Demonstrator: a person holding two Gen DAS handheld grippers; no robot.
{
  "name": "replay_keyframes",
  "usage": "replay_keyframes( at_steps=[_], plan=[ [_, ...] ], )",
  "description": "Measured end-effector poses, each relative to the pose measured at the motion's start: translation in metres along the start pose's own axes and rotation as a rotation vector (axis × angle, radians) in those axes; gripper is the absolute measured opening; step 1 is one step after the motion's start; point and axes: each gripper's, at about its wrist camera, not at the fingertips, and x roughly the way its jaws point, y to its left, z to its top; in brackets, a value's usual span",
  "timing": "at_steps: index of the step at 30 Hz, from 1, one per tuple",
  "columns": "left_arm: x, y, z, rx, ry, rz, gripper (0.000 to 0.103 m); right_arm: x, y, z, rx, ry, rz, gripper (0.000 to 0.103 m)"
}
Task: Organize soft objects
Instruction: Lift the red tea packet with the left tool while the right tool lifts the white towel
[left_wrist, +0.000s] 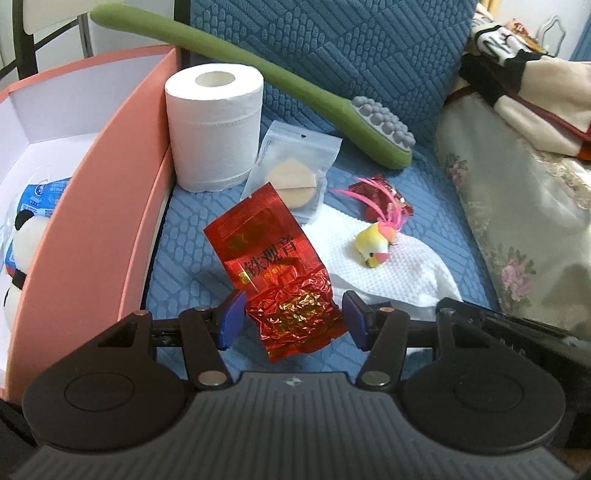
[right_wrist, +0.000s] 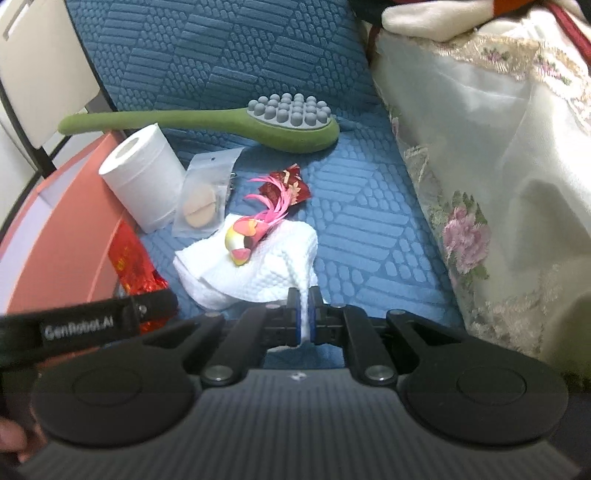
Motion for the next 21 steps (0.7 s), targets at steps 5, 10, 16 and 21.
replay_keyframes(
  at_steps=[5,10,16,21],
  plan=[
    [-0.008,0.009,-0.002,-0.012,-0.024,-0.022,0.063,-0.004,-0.002,0.005,0.038,0.001,0.008,0.011],
    [-0.009,0.017,-0.005,-0.043,-0.040,-0.063,0.063,-0.010,-0.008,0.005,0.056,-0.006,0.002,0.039],
    [-0.005,0.027,-0.012,-0.066,-0.049,-0.093,0.063,-0.011,-0.012,0.007,0.098,-0.042,0.008,0.062],
    [-0.002,0.034,-0.015,-0.074,-0.041,-0.108,0.063,0.004,-0.009,0.013,0.069,-0.039,0.009,0.062]
  ],
)
